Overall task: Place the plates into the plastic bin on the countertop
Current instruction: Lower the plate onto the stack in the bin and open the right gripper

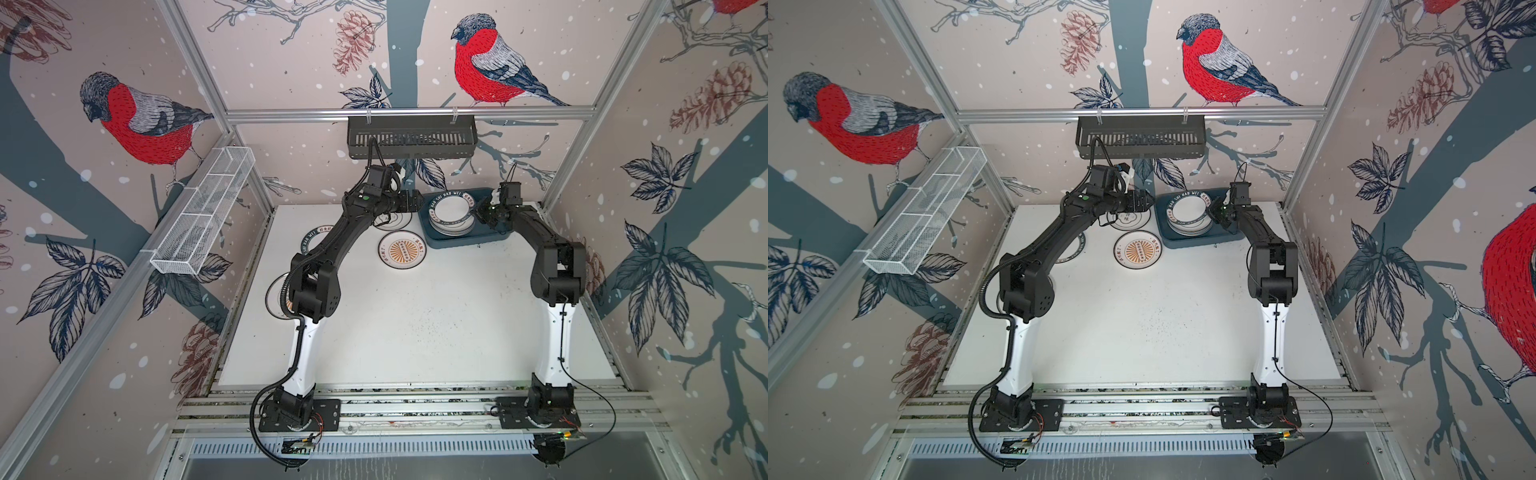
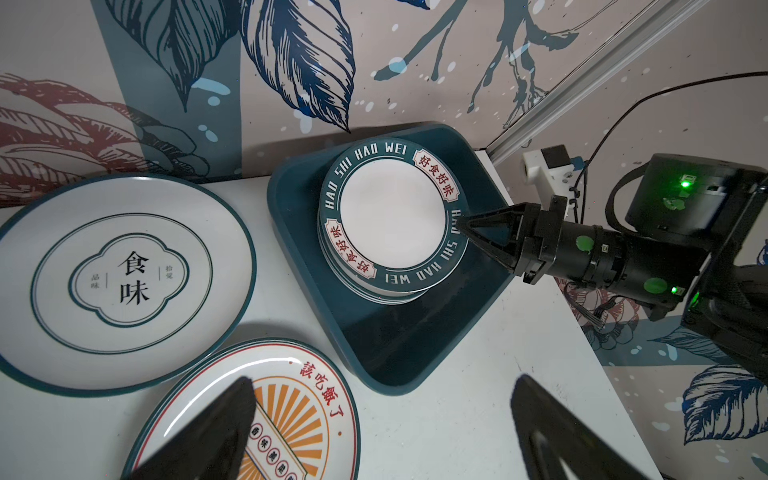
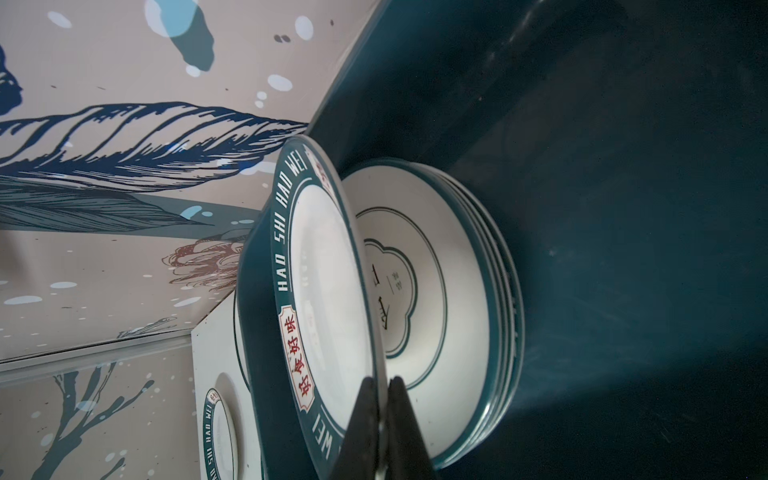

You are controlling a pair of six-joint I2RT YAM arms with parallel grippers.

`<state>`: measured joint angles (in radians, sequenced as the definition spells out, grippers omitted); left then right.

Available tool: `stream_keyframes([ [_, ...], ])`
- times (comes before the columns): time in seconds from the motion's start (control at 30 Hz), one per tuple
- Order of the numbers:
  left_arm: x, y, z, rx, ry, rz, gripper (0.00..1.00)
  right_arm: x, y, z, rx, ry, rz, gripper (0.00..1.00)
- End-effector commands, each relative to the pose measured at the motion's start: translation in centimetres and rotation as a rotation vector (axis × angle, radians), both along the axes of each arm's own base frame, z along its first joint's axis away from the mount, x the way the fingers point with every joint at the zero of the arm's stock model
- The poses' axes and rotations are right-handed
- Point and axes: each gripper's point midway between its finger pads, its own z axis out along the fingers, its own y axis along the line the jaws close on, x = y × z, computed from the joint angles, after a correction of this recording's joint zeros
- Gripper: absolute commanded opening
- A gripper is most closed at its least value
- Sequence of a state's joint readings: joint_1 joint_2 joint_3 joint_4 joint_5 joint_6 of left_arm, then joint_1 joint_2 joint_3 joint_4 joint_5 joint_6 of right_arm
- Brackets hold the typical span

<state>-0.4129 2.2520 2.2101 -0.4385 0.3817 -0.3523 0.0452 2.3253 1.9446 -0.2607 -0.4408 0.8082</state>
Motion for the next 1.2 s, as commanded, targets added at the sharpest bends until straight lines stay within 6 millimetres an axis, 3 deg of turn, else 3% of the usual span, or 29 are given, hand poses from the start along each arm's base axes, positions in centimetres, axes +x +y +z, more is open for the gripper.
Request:
stream_keyframes([
  [0.0, 0.0, 0.2, -0.1, 0.004, 0.013, 0.016, 0.96, -0.1, 0.0, 0.1, -0.013, -0.018, 0.003, 0.03],
  [0.33, -0.2, 0.3, -0.5, 0.009, 0.019, 0.019, 0.96, -0.3, -0.1, -1.4, -0.005, -0.005, -0.016, 0.05],
  [0.43, -0.2, 0.5, -0.6, 0.014, 0.021, 0.026, 0.96, -0.2, 0.0, -1.6, -0.006, 0.000, -0.021, 0.19],
  [0.7, -0.3, 1.0, -0.8, 0.030, 0.026, 0.048, 0.96, -0.1, -0.3, -1.5, -0.052, 0.007, -0.029, 0.39],
  [0.93, -0.1, 1.3, -0.8, 0.037, 0.022, 0.065, 0.96, -0.1, 0.3, -0.4, -0.098, -0.016, -0.025, 0.58],
  [1.17, -0.3, 1.7, -0.7, 0.045, 0.022, 0.080, 0.96, -0.4, 0.7, 1.6, -0.148, -0.058, -0.018, 0.70],
])
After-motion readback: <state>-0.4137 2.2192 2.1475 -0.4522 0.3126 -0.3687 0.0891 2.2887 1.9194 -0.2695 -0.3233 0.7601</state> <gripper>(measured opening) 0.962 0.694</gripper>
